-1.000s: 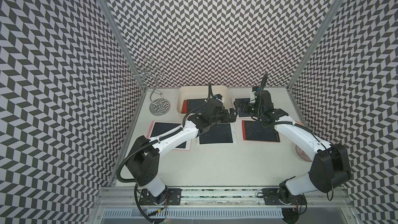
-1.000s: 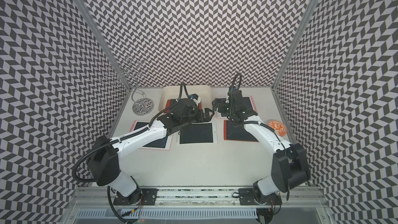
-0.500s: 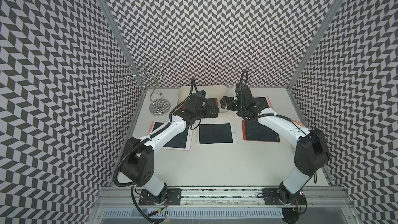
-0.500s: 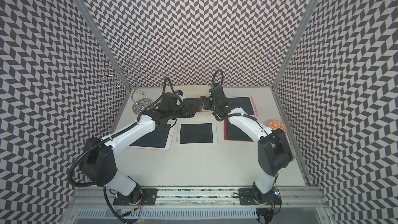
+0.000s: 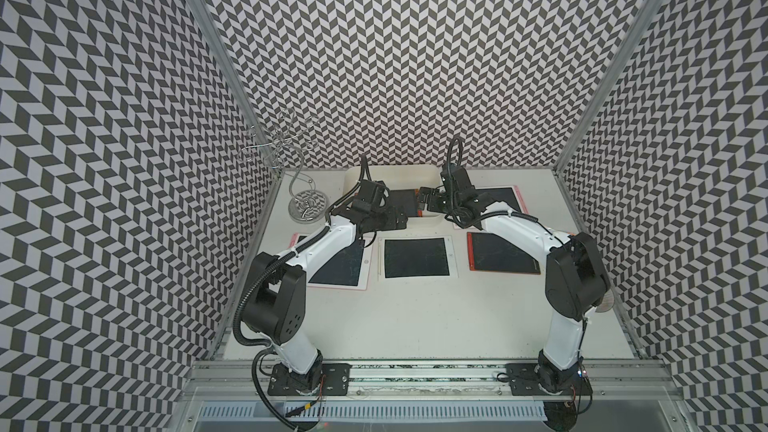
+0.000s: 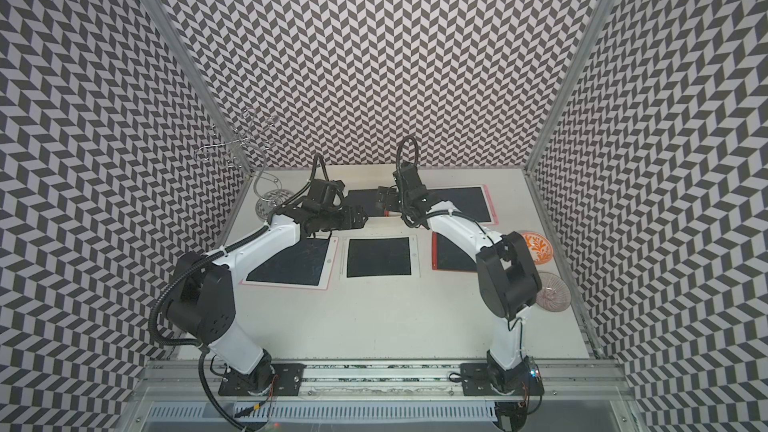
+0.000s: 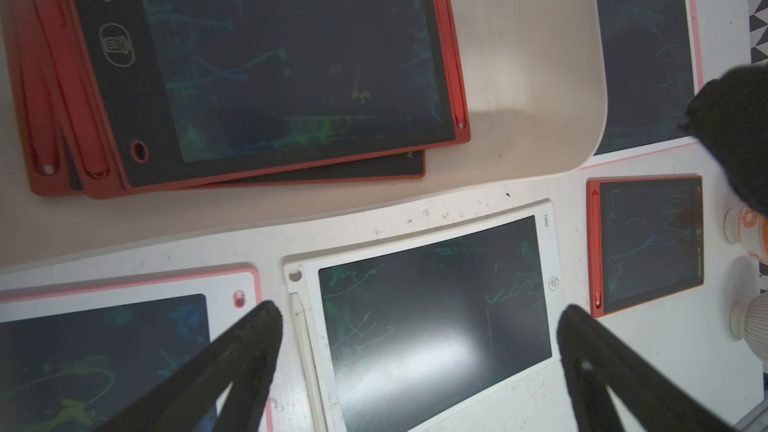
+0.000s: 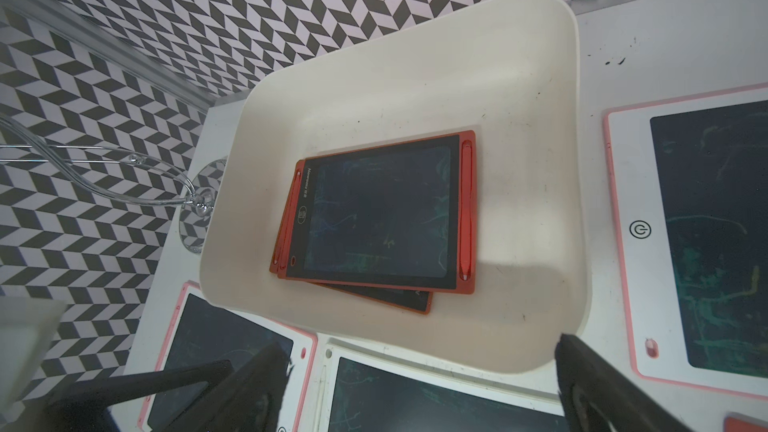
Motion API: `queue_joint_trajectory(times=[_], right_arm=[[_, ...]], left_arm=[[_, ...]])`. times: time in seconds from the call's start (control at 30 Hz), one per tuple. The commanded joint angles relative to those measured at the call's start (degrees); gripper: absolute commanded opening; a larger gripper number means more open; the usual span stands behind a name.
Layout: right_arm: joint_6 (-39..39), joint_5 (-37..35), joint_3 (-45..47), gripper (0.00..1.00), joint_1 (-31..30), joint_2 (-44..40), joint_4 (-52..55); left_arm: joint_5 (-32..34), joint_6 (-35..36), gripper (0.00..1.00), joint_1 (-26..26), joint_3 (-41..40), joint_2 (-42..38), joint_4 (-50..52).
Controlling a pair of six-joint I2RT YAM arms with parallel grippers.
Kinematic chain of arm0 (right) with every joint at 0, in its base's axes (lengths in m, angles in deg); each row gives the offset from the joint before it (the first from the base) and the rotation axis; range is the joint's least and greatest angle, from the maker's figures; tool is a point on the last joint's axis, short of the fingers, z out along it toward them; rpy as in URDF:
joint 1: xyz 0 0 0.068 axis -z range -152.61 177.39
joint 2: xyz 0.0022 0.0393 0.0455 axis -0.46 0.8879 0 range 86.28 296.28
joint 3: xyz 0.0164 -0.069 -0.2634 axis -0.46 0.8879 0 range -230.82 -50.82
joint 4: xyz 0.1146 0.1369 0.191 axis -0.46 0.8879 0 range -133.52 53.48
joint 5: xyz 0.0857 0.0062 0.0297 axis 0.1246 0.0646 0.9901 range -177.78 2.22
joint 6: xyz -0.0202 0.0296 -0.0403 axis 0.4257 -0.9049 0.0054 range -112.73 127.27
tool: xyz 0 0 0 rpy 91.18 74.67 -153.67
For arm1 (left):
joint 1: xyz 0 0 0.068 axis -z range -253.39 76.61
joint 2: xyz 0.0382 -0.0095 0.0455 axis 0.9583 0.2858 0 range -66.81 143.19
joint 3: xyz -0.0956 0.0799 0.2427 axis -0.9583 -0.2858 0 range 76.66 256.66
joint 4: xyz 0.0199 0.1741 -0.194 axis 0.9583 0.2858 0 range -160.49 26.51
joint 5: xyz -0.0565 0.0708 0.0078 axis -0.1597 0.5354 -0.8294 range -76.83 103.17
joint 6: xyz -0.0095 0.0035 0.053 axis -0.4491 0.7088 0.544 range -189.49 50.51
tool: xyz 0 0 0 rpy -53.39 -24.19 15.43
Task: Take out the writing tablet from the storage box
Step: Pick up the writing tablet from the storage box.
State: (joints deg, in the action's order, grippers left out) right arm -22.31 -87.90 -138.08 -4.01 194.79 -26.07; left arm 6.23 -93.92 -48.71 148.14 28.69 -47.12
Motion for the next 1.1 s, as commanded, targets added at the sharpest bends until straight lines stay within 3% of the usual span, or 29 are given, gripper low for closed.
queue_joint_trajectory(times=[0.0,0.53,1.07], right_arm=[[0.43,1.49,-3.16,0.99,-0.56,1.98,-2.70],[0.99,5.47,-13.27,0.99,-0.77,11.48,-0.82],[2.36,5.90,-12.91,0.99,-0.45,14.03,-5.02]], left_arm=[[1.89,1.64,0.99,-1.34,2.58,0.48,1.45],[6.40,5.88,0.98,-7.56,4.37,2.61,2.40],[14.91,10.12,0.98,-11.45,8.58,8.31,-0.09]])
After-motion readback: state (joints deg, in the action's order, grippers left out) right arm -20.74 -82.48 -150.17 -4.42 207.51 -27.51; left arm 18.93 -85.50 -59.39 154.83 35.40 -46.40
